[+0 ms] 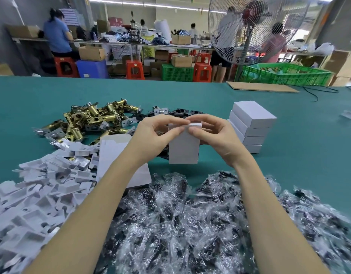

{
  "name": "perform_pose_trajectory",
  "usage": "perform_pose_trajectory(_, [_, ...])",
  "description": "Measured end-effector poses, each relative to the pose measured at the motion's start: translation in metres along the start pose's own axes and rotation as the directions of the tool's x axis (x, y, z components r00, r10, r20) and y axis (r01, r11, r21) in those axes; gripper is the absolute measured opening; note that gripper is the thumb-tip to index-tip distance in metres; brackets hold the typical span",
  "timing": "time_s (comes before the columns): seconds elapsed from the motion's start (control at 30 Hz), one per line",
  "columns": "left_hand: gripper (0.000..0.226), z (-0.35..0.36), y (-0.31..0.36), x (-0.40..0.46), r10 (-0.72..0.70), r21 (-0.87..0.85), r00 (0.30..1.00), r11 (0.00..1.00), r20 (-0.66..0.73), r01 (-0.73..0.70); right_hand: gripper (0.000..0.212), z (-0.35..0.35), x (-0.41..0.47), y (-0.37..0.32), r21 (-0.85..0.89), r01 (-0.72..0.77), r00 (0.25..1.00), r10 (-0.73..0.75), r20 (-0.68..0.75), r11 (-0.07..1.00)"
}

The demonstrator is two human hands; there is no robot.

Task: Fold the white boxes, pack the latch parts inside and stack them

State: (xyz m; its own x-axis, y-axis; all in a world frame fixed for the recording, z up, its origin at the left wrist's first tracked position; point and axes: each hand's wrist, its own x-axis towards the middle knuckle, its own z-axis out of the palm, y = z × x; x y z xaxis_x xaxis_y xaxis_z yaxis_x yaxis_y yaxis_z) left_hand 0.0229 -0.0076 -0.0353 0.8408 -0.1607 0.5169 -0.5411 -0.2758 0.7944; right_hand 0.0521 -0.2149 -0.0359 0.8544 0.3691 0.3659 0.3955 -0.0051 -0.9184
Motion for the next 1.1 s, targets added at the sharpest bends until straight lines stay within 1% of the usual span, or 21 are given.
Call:
perform_pose_trajectory(0.07, [0.019,0.001,-0.004,-0.002,0.019,0.024,1.0,1.0,-0.006,-0.019,0.019,-0.002,-0.001,0.002,-0.001,0.006,1.0,-0.006,0.019,1.0])
perform_pose_trajectory(0.17, [0.018,0.006,-0.011,-0.004,0.011,0.054,1.0,0.998,-0.025,-0.009,0.022,-0.003,-0.004,0.008,0.005,-0.03,0.999,0.03,0.018,1.0])
perform_pose_trajectory(0.27, [0.017,0.011,-0.012,-0.006,0.02,0.084,0.998,0.996,-0.052,-0.015,0.022,-0.001,-0.006,0.012,0.04,-0.044,0.999,0.045,-0.021,0.998])
perform_pose_trajectory(0.33, [0.022,0.012,-0.008,-0.004,0.0,0.08,0.997,0.997,-0.073,0.006,0.017,0.001,-0.004,0.01,0.102,-0.052,0.997,0.058,-0.052,0.993])
perform_pose_trajectory(0.37, [0.028,0.012,-0.006,-0.002,-0.052,0.043,0.995,0.997,-0.084,0.056,0.015,0.002,-0.003,0.008,0.143,-0.061,0.995,0.071,-0.068,0.988])
perform_pose_trajectory(0.4, [0.035,0.01,-0.004,-0.001,-0.148,-0.036,0.986,0.989,-0.077,0.146,0.011,0.004,-0.002,0.005,0.182,-0.071,0.992,0.089,-0.088,0.981])
perform_pose_trajectory(0.43, [0.041,0.007,-0.002,0.001,-0.269,-0.126,0.963,0.956,-0.025,0.264,0.009,0.005,0.0,0.003,0.225,-0.081,0.987,0.109,-0.116,0.971])
perform_pose_trajectory(0.5, [0.047,0.004,0.001,0.001,-0.469,-0.234,0.865,0.834,0.178,0.5,0.009,0.005,0.004,-0.001,0.316,-0.089,0.972,0.151,-0.178,0.944])
perform_pose_trajectory(0.53, [0.047,0.004,0.002,-0.001,-0.516,-0.276,0.812,0.767,0.272,0.579,0.009,0.005,0.007,-0.003,0.336,-0.091,0.963,0.169,-0.21,0.938])
perform_pose_trajectory(0.57, [0.043,0.005,0.002,-0.002,-0.53,-0.331,0.78,0.709,0.334,0.623,0.007,0.004,0.009,-0.005,0.322,-0.098,0.954,0.181,-0.238,0.942])
perform_pose_trajectory(0.6, [0.037,0.007,0.002,-0.003,-0.534,-0.385,0.767,0.664,0.357,0.641,0.004,0.004,0.011,-0.007,0.283,-0.114,0.946,0.191,-0.261,0.952])
perform_pose_trajectory(0.63, [0.032,0.008,0.002,-0.003,-0.546,-0.421,0.761,0.633,0.351,0.649,0.004,0.004,0.012,-0.007,0.241,-0.137,0.939,0.204,-0.278,0.961])
perform_pose_trajectory(0.67, [0.031,0.01,0.003,-0.002,-0.57,-0.451,0.752,0.604,0.333,0.657,0.009,0.005,0.013,-0.008,0.207,-0.165,0.931,0.221,-0.29,0.964])
perform_pose_trajectory(0.73, [0.032,0.013,0.004,-0.001,-0.638,-0.529,0.718,0.521,0.279,0.669,0.025,0.006,0.013,-0.01,0.153,-0.24,0.923,0.274,-0.269,0.959])
perform_pose_trajectory(0.8, [0.03,0.015,0.005,0.0,-0.686,-0.619,0.69,0.443,0.232,0.648,0.047,0.007,0.011,-0.016,0.036,-0.331,0.927,0.332,-0.173,0.943])
perform_pose_trajectory(0.83, [0.028,0.015,0.005,0.001,-0.692,-0.646,0.69,0.431,0.213,0.631,0.059,0.006,0.009,-0.019,-0.056,-0.367,0.927,0.359,-0.109,0.929])
perform_pose_trajectory(0.9, [0.025,0.016,0.004,0.001,-0.7,-0.649,0.692,0.444,0.18,0.618,0.074,0.008,0.007,-0.025,-0.26,-0.377,0.92,0.391,0.002,0.889])
perform_pose_trajectory(0.97, [0.026,0.018,0.004,0.0,-0.719,-0.611,0.676,0.465,0.16,0.64,0.077,0.015,0.007,-0.028,-0.46,-0.329,0.92,0.391,0.043,0.825])
perform_pose_trajectory(1.03, [0.028,0.022,0.004,-0.001,-0.723,-0.547,0.674,0.505,0.154,0.667,0.075,0.026,0.009,-0.026,-0.673,-0.267,0.935,0.355,-0.008,0.689])
perform_pose_trajectory(1.07, [0.029,0.024,0.004,-0.001,-0.714,-0.505,0.683,0.538,0.152,0.675,0.071,0.031,0.011,-0.023,-0.739,-0.248,0.945,0.324,-0.043,0.627])
perform_pose_trajectory(1.1, [0.032,0.025,0.005,-0.001,-0.702,-0.461,0.697,0.574,0.149,0.677,0.065,0.034,0.012,-0.021,-0.764,-0.245,0.952,0.296,-0.075,0.597])
